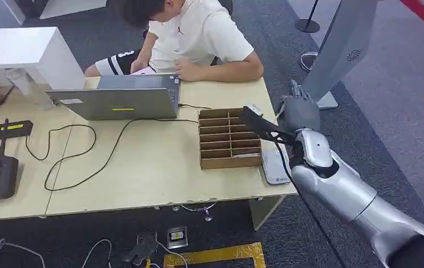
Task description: Pass the card to the sensor for recognition and then transmit it.
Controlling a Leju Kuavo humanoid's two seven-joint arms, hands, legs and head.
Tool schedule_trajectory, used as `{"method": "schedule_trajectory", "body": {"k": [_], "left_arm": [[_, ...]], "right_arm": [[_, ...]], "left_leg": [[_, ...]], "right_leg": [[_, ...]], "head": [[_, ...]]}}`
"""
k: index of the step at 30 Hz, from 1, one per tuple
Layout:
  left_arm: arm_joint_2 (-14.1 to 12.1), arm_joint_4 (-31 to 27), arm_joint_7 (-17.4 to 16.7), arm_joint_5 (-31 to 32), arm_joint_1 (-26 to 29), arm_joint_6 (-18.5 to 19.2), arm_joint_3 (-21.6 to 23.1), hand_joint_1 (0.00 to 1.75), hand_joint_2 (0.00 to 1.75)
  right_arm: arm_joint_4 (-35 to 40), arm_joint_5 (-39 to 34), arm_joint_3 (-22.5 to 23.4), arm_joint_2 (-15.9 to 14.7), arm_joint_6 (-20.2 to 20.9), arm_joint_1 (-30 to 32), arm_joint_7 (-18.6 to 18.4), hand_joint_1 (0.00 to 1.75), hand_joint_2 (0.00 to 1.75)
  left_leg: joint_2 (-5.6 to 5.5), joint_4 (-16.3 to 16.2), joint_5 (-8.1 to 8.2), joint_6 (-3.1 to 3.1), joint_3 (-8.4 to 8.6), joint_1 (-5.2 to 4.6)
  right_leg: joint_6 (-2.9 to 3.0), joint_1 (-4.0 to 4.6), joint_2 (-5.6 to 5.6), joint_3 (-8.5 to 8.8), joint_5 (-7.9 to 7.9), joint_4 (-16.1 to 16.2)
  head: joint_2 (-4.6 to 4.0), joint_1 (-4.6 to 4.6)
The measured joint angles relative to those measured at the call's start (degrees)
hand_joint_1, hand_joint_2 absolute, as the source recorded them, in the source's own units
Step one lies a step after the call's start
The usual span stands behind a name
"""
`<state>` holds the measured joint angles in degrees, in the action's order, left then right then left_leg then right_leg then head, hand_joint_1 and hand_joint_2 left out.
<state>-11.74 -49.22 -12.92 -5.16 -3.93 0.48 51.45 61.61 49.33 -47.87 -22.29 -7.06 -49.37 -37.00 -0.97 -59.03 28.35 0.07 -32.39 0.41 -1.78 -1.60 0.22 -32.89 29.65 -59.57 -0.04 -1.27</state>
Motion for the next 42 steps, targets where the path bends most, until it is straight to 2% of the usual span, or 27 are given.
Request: {"method": "schedule_trajectory", "body": {"k": [4, 11, 19, 23, 28, 38, 39, 40, 41, 42], "left_arm": [[-0.13, -0.26, 0.0, -0.79, -0.55, 0.0, 1.29, 0.0, 0.0], [-0.28, -0.26, 0.18, -2.34, -1.36, 0.02, 1.92, 0.0, 0.0], [-0.41, -0.26, 0.18, -2.1, -2.08, 0.02, 2.78, 0.0, 0.0], [-0.39, -0.24, 0.17, -1.62, -2.18, 0.02, 3.01, 0.0, 0.0], [-0.39, -0.09, -0.04, -1.42, -2.67, 0.02, 4.44, 0.0, 0.0], [-0.37, 0.83, 0.15, -3.5, -3.28, 0.0, 6.03, 0.0, 0.0], [-0.35, 0.94, 0.18, -3.63, -3.41, 0.02, 6.19, 0.0, 0.0], [-0.33, 1.07, 0.2, -3.69, -3.52, 0.0, 6.47, 0.0, 0.0], [-0.35, 1.16, 0.2, -3.74, -3.65, 0.02, 6.91, 0.0, 0.0], [-0.35, 1.29, 0.2, -3.8, -3.69, 0.02, 7.13, 0.0, 0.0]], "right_arm": [[1.25, 0.46, -1.42, 0.22, 0.59, -4.08, 0.0, 1.75, 1.75], [1.16, -2.29, -5.46, 2.99, -0.35, -9.31, 0.0, 1.75, 1.75], [-4.06, -6.25, -13.0, 8.94, -3.1, -13.95, 0.11, 1.75, 1.75], [-6.45, -6.53, -15.61, 10.67, -3.6, -14.51, 0.07, 1.75, 1.75], [-9.0, -7.1, -18.38, 11.28, -4.48, -14.88, 0.02, 1.75, 1.75], [-11.63, -5.92, -20.87, 11.17, -4.72, -14.89, 0.0, 1.73, 1.75], [-11.82, -5.51, -20.92, 11.15, -4.72, -14.89, 0.02, 1.31, 1.75], [-12.02, -5.18, -20.92, 11.15, -4.77, -14.9, 0.02, 0.77, 1.75], [-12.28, -4.94, -20.96, 11.15, -4.85, -14.9, 0.0, 0.0, 1.75], [-12.48, -4.74, -21.07, 11.15, -5.03, -14.9, 0.0, 0.0, 1.75]], "left_leg": [[-0.02, 0.0, 0.0, 0.0, -0.04, 0.0], [-0.02, 0.01, 0.0, 0.0, -0.09, 0.01], [-0.02, 0.01, -0.01, -0.01, -0.08, 0.07], [-0.08, 0.01, -0.01, -0.02, -0.09, 0.07], [-0.07, 0.0, -0.01, -0.02, -0.09, 0.06], [-0.01, -0.01, -0.01, -0.02, -0.07, 0.07], [-0.01, 0.0, -0.01, -0.02, -0.08, 0.08], [-0.01, 0.0, -0.01, -0.02, -0.08, 0.08], [-0.01, 0.0, -0.01, -0.02, -0.07, 0.08], [-0.01, 0.0, -0.01, -0.02, -0.07, 0.07]], "right_leg": [[0.0, 0.0, -0.03, 0.0, 0.0, -0.01], [0.0, 0.01, -0.02, -0.03, 0.0, -0.02], [0.01, 0.07, -0.02, -0.04, 0.01, -0.02], [0.02, 0.08, -0.08, -0.05, 0.01, -0.02], [0.01, 0.07, -0.06, -0.03, 0.01, 0.02], [0.01, 0.08, 0.03, -0.07, 0.0, 0.02], [0.01, 0.08, 0.03, -0.07, 0.0, 0.02], [0.01, 0.08, 0.02, -0.07, 0.01, 0.02], [0.01, 0.08, 0.03, -0.06, 0.0, 0.02], [0.01, 0.08, 0.03, -0.06, 0.0, 0.02]], "head": [[0.0, 0.0], [0.0, 0.0], [0.0, 0.0], [0.0, -0.02], [0.0, 0.0], [0.0, 0.0], [0.0, -0.02], [0.0, 0.0], [0.0, 0.0], [0.0, 0.0]]}}
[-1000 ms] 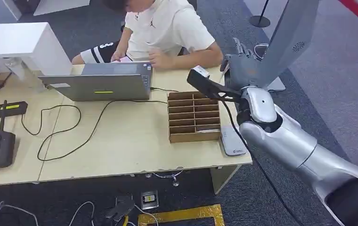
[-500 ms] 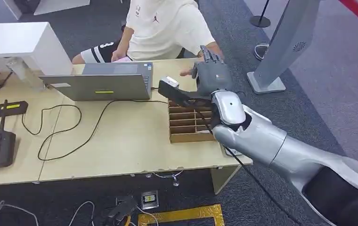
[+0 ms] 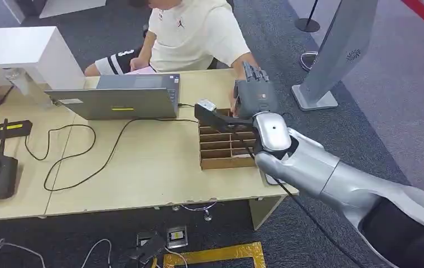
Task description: Pass the card to the sensor for recognition and then transmit it.
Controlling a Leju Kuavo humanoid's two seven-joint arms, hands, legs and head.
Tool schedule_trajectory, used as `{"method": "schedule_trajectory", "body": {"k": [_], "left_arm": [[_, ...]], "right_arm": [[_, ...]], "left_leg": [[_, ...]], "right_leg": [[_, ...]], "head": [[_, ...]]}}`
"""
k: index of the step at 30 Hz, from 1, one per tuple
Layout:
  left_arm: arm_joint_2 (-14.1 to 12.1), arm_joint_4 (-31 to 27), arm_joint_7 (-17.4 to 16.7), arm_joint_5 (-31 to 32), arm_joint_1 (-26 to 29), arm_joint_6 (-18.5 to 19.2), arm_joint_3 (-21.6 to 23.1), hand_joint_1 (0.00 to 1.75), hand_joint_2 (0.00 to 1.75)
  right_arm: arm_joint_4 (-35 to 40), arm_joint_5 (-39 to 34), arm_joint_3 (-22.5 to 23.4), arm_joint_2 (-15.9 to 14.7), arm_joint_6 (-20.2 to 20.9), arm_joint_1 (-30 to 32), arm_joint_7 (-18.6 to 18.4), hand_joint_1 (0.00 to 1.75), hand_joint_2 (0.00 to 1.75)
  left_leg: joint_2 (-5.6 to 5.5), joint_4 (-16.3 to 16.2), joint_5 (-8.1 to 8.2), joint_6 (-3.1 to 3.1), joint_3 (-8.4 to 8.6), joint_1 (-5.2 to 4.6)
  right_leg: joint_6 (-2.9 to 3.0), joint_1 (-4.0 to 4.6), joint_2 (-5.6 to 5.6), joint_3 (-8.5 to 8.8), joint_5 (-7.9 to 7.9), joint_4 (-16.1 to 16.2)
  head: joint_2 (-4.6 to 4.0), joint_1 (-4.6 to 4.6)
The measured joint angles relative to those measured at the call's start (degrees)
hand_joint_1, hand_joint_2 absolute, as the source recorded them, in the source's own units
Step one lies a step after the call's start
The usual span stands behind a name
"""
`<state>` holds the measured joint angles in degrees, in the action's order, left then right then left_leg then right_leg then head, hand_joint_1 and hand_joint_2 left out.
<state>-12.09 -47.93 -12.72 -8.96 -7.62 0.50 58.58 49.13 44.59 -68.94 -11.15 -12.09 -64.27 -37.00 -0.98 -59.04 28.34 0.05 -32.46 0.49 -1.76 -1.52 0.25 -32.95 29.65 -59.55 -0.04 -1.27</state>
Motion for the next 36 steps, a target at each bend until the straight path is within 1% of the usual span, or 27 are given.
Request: {"method": "schedule_trajectory", "body": {"k": [1, 2, 5, 9, 12, 13, 15, 19, 21, 24, 25, 27, 30, 33, 36], "left_arm": [[0.0, 0.09, 0.0, 0.0, -0.01, 0.0, 0.04, 0.0, 0.0], [0.0, 0.2, 0.0, 0.04, -0.04, 0.0, 0.06, 0.0, 0.0], [0.0, 0.24, -0.04, 0.33, -0.13, 0.0, 0.15, 0.0, 0.0], [0.0, 0.28, -0.24, 0.48, -0.14, -0.02, 0.22, 0.0, 0.0], [0.0, 0.39, -0.57, 1.03, -0.12, 0.0, 0.28, 0.0, 0.0], [0.0, 0.39, -0.68, 1.16, -0.11, 0.0, 0.31, 0.0, 0.0], [0.0, 0.39, -0.74, 1.51, -0.08, 0.0, 0.33, 0.0, 0.0], [0.0, 0.39, -0.77, 2.51, 0.35, 0.0, 0.04, 0.0, 0.0], [-0.02, 0.37, -0.74, 3.45, 0.93, 0.0, -0.26, 0.0, 0.0], [-0.02, 0.24, -0.72, 4.61, 1.81, 0.0, -0.59, 0.0, 0.0], [-0.04, 0.17, -0.72, 4.88, 2.04, 0.0, -0.83, 0.0, 0.0], [-0.04, -0.02, -0.72, 5.6, 2.52, 0.0, -1.58, 0.0, 0.0], [-0.07, -0.29, -0.72, 6.3, 2.96, 0.0, -1.86, 0.0, 0.0], [-0.22, -0.53, -0.92, 6.49, 3.21, 0.0, -1.88, 0.0, 0.0], [-0.42, -1.12, -1.77, 6.95, 3.31, 0.0, -1.88, 0.0, 0.0]], "right_arm": [[-0.15, 0.24, -0.13, 0.0, -0.18, 0.0, 0.0, 0.0, 1.75], [-0.22, 0.39, -0.17, -0.02, -0.46, 0.01, 0.02, 0.0, 0.0], [-0.41, 0.39, -0.17, -0.07, -1.79, 0.05, 0.0, 0.0, 0.0], [-0.52, -3.04, 0.42, -0.13, -4.86, 0.61, 0.02, 0.0, 0.0], [0.29, -9.08, 1.82, -0.35, -10.19, 1.96, 0.61, 0.0, 0.0], [1.14, -11.77, 2.36, -0.48, -12.2, 2.48, 1.2, 0.0, 1.75], [2.95, -15.68, 3.46, -0.83, -14.52, 3.52, 3.0, 0.0, 1.75], [7.0, -22.04, 4.72, -1.22, -16.81, 5.61, 7.09, 0.0, 1.75], [9.46, -24.49, 5.16, -1.44, -17.72, 7.08, 8.85, 0.0, 1.75], [13.8, -26.1, 5.71, -2.23, -17.7, 9.76, 9.95, 0.0, 1.75], [15.02, -26.16, 5.71, -2.51, -17.29, 10.66, 10.21, 0.0, 1.75], [17.88, -25.05, 5.64, -3.41, -14.64, 12.86, 10.62, 0.0, 1.75], [21.23, -22.6, 5.46, -4.72, -12.15, 16.02, 9.96, 0.0, 1.75], [23.61, -20.13, 5.36, -6.03, -9.44, 18.03, 8.13, 0.0, 1.75], [24.55, -15.1, 5.05, -7.06, -5.81, 19.84, 5.39, 0.0, 1.75]], "left_leg": [[0.01, 0.0, 0.0, 0.0, 0.0, 0.0], [0.01, 0.0, 0.0, 0.0, 0.0, 0.0], [0.01, 0.0, 0.0, 0.0, 0.0, 0.0], [0.01, -0.01, 0.0, 0.0, 0.02, 0.0], [0.01, 0.0, 0.0, 0.0, 0.02, 0.0], [0.02, 0.0, 0.0, 0.0, 0.01, 0.0], [0.03, 0.0, 0.0, 0.0, 0.01, 0.0], [0.05, 0.0, 0.01, 0.0, 0.02, 0.0], [0.06, 0.0, 0.01, 0.0, 0.04, 0.02], [0.06, 0.0, 0.01, 0.0, 0.05, 0.02], [0.06, 0.0, 0.01, 0.0, 0.04, 0.02], [0.07, 0.0, 0.01, -0.01, 0.05, 0.01], [0.06, 0.0, 0.02, -0.01, 0.05, 0.01], [0.07, 0.0, 0.02, -0.01, 0.06, 0.01], [0.06, 0.0, 0.01, -0.01, 0.06, 0.01]], "right_leg": [[0.0, 0.0, 0.01, 0.0, 0.0, 0.0], [0.0, 0.0, 0.01, 0.0, 0.0, 0.0], [0.0, 0.0, 0.01, 0.0, 0.0, 0.0], [0.0, 0.0, 0.01, 0.0, 0.0, 0.0], [0.0, 0.0, 0.02, 0.0, 0.0, 0.0], [0.0, 0.0, 0.02, 0.0, 0.0, 0.0], [0.0, 0.0, 0.04, 0.0, 0.0, 0.0], [0.0, 0.0, 0.05, 0.0, 0.0, 0.0], [0.01, 0.02, 0.06, 0.0, 0.0, 0.0], [0.01, 0.02, 0.06, 0.0, 0.0, 0.01], [0.01, 0.02, 0.06, 0.0, 0.0, 0.01], [0.01, 0.02, 0.07, 0.0, 0.0, 0.02], [0.01, 0.01, 0.07, 0.01, 0.0, 0.03], [0.01, 0.01, 0.08, 0.02, 0.0, 0.03], [0.01, 0.01, 0.07, 0.02, 0.0, 0.03]], "head": [[0.0, 0.0], [0.0, -0.02], [0.0, 0.0], [0.0, 0.0], [0.0, -0.02], [0.0, 0.02], [0.0, 0.0], [0.0, 0.0], [0.0, -0.02], [0.0, 0.0], [0.0, 0.0], [0.0, 0.0], [0.0, -0.02], [0.0, -0.04], [0.0, 0.0]]}}
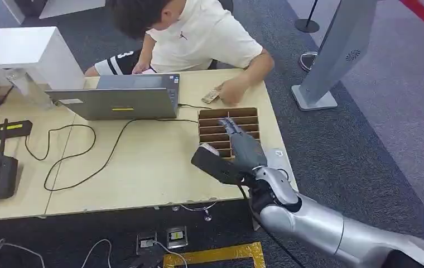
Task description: Pass the card to the sensor for recognition and then transmit it.
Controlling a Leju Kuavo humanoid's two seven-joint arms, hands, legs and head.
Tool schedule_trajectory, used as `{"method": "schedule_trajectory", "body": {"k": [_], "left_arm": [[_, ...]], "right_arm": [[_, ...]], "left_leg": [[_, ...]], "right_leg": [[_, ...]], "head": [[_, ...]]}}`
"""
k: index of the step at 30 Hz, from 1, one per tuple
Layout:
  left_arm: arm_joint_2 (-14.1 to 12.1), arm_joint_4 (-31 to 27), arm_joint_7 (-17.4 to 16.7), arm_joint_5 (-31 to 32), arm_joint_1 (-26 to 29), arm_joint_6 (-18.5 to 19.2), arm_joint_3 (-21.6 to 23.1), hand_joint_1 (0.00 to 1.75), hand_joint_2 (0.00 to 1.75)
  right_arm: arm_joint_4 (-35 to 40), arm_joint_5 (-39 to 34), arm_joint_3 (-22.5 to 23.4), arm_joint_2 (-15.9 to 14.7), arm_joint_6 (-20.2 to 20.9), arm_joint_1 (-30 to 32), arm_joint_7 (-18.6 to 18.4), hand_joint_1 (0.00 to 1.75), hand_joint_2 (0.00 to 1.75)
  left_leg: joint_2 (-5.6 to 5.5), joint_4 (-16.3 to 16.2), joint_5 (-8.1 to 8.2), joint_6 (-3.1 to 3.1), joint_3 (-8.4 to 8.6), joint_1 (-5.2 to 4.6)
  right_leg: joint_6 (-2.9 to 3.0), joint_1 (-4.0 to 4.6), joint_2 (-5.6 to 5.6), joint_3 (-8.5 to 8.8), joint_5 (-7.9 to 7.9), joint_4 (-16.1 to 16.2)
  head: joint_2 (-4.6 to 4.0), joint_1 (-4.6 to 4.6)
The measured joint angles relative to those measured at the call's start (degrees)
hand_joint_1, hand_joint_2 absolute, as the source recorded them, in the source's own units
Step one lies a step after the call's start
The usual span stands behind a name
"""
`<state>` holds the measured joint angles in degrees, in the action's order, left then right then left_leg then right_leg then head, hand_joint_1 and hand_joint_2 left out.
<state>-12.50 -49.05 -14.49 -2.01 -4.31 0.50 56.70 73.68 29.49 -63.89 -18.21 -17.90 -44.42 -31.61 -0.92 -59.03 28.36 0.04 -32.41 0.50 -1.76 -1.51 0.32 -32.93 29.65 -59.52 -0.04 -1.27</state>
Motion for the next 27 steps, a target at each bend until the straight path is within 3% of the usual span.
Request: {"method": "schedule_trajectory", "body": {"k": [6, 27], "left_arm": [[-0.46, -1.16, -0.74, 0.81, 0.24, 0.0, 0.0, 0.0, 0.0], [-1.31, -3.58, -0.52, -1.05, 0.36, 0.0, 0.02, 0.0, 0.0]], "right_arm": [[0.15, 6.34, -0.96, -1.29, 2.31, 2.0, -3.18, 0.0, 1.75], [-7.85, 18.07, -0.9, -0.63, -0.77, 1.36, -4.72, 0.0, 1.75]], "left_leg": [[0.0, 0.0, 0.0, 0.0, -0.01, 0.0], [-0.02, 0.01, 0.0, -0.01, -0.02, 0.0]], "right_leg": [[0.0, 0.0, 0.02, -0.01, 0.0, -0.01], [0.0, 0.0, -0.03, 0.02, 0.0, -0.01]], "head": [[0.0, 0.0], [0.0, -0.02]]}}
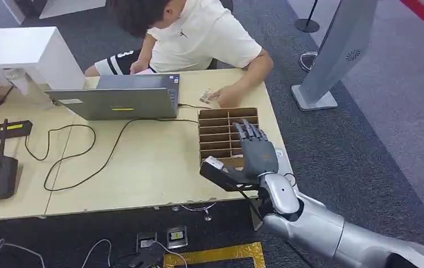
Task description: Pass the card to the sensor for recognition and then transmit it.
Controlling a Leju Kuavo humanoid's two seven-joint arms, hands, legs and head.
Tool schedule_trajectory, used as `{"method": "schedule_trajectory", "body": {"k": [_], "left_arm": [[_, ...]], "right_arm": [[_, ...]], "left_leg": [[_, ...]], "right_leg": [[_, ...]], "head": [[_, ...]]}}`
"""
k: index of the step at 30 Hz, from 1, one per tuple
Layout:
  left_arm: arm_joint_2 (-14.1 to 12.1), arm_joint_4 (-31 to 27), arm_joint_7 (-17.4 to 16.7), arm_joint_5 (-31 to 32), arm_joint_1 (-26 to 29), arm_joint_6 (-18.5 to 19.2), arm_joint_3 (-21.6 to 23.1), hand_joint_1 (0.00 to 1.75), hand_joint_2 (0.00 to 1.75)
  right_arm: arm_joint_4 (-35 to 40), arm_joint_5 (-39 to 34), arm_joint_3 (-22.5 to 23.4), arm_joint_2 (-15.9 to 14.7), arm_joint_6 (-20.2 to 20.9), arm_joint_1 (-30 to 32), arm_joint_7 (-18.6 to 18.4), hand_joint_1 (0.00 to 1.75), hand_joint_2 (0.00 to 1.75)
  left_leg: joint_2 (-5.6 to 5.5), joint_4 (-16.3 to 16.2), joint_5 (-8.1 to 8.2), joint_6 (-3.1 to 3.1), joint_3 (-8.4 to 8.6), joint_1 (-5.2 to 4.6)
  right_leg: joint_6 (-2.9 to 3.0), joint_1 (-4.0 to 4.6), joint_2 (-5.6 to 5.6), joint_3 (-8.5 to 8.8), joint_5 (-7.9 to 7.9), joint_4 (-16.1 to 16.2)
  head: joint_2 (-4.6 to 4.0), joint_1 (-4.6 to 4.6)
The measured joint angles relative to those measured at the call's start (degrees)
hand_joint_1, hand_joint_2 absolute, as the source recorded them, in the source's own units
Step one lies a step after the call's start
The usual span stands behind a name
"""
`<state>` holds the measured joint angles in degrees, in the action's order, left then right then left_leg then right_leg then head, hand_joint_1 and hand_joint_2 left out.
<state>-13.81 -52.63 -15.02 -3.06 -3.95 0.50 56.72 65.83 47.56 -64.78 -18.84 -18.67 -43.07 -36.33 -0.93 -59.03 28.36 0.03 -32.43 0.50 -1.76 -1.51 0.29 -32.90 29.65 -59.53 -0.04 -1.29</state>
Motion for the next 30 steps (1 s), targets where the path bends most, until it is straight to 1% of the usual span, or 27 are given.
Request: {"method": "schedule_trajectory", "body": {"k": [11, 16, 20, 23, 30], "left_arm": [[0.02, 0.0, 0.26, -1.38, -0.07, 0.0, 0.11, 0.0, 0.0], [0.15, 0.26, 2.45, -0.96, 0.06, 0.0, -0.04, 0.0, 0.0], [0.46, 0.7, 3.01, -0.98, 0.08, 0.0, -0.09, 0.0, 0.0], [1.16, 0.96, 4.83, -1.4, 0.59, 0.0, -1.97, 0.0, 0.0], [2.03, 1.62, 5.25, -1.55, 1.04, 0.0, -4.35, 0.0, 0.0]], "right_arm": [[-5.28, 0.15, -0.04, 0.59, 0.9, -0.14, 0.35, 0.0, 1.75], [-6.6, -0.09, -0.02, 0.63, 1.2, -0.09, 0.33, 0.0, 1.75], [-7.25, -0.26, -0.02, 0.42, 1.25, 0.14, 0.02, 0.0, 1.75], [-7.52, -0.26, 0.0, 0.15, 1.4, 0.54, 0.0, 0.0, 1.75], [-8.19, -0.26, 0.0, -0.22, 1.42, 0.78, 0.0, 0.0, 1.75]], "left_leg": [[0.0, 0.0, 0.0, 0.0, 0.0, 0.0], [0.01, 0.0, 0.01, 0.0, 0.0, 0.0], [0.02, 0.0, 0.01, 0.0, 0.0, 0.0], [0.02, 0.0, 0.01, 0.0, 0.0, 0.0], [0.03, 0.0, 0.01, -0.01, 0.01, 0.0]], "right_leg": [[0.0, 0.0, 0.0, -0.01, 0.0, 0.01], [0.0, 0.0, 0.04, -0.02, 0.0, 0.01], [0.0, 0.0, 0.04, -0.04, 0.0, 0.01], [0.0, 0.0, 0.07, -0.04, 0.0, 0.01], [0.0, 0.0, 0.07, -0.03, 0.0, 0.01]], "head": [[0.0, 0.02], [0.0, 0.02], [0.0, 0.02], [0.0, 0.02], [0.0, 0.0]]}}
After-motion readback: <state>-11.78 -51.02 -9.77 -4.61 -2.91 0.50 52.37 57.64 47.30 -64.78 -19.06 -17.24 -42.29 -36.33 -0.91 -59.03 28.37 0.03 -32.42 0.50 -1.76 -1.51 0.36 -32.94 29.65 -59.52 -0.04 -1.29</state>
